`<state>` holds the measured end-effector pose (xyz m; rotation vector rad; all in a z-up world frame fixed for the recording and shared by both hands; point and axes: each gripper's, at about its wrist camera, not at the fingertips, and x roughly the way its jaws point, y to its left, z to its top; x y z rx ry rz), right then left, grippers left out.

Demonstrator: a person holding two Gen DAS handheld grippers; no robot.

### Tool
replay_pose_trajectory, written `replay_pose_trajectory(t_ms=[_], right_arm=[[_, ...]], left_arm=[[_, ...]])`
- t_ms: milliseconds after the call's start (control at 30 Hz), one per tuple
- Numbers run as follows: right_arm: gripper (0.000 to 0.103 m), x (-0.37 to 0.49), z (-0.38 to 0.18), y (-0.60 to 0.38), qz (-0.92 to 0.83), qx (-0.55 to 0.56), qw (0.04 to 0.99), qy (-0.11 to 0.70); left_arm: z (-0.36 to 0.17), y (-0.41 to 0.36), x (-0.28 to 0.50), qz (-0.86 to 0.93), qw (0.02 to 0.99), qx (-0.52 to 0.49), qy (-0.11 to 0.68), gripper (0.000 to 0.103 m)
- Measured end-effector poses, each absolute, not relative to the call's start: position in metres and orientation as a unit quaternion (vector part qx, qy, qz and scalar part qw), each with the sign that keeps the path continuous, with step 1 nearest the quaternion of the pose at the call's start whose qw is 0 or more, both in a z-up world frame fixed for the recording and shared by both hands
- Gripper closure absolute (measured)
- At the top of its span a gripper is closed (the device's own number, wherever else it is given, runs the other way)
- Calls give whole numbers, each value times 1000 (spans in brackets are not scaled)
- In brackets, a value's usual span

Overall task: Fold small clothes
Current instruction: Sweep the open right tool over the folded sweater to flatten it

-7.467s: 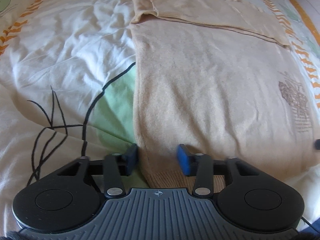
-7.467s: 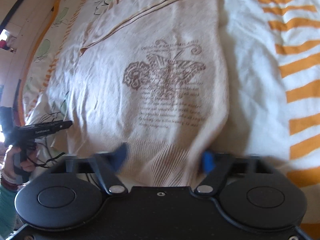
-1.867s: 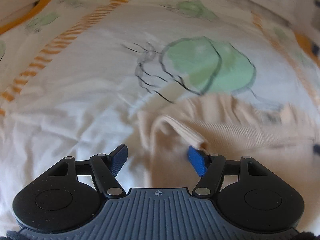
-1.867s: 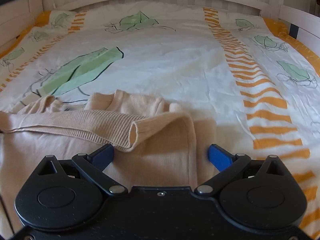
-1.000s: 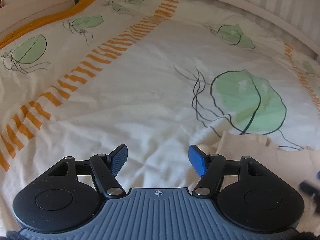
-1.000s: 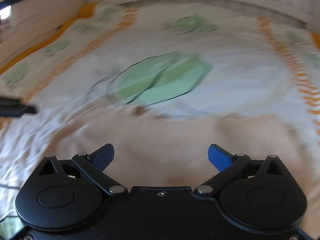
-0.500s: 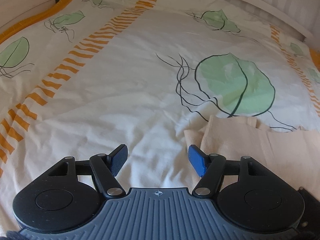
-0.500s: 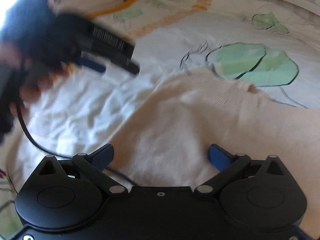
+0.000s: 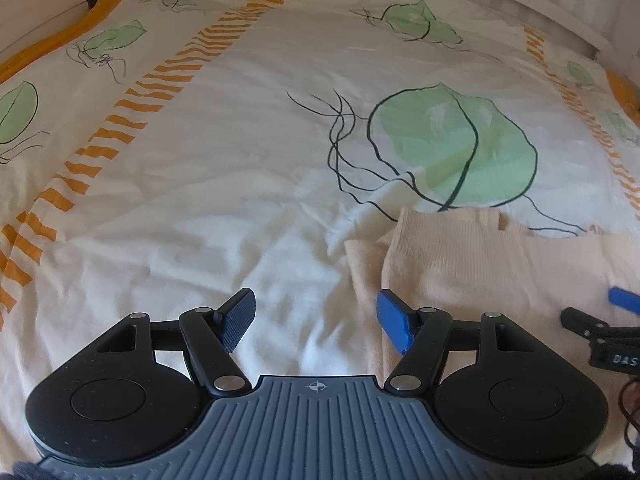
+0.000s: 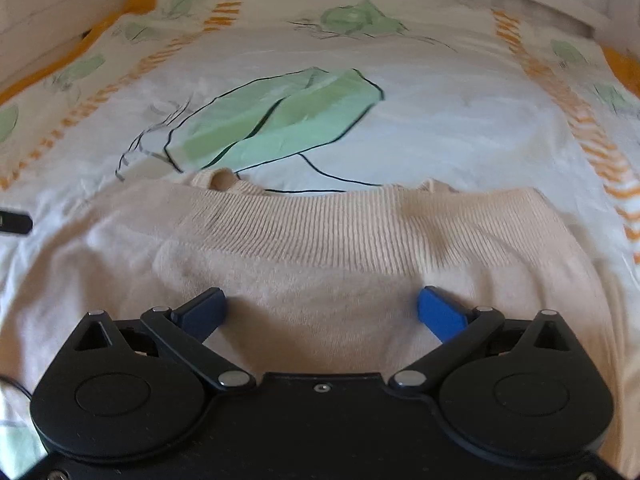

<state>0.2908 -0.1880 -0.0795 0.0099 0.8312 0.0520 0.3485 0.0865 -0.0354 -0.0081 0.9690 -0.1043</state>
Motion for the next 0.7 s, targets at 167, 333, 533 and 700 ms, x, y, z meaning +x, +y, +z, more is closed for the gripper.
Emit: replay_pose_trajectory(t_ms=[167,333,533,700], right_arm=[[0,297,-83,-184,14,5,918,397],[0,296,-83,-187,15,5,921,390],[0,285,-87,-189,19,10,934,357],[0,276,-86,-187,32,-6,939,341]], left_arm=[[-39,86,350,-51,879,-2,473,37],[-40,86,350,-51,877,-5,478,37],[-42,84,350,-55,874,-2,482,37],[-42,82,350,-59,873,4,484,37]])
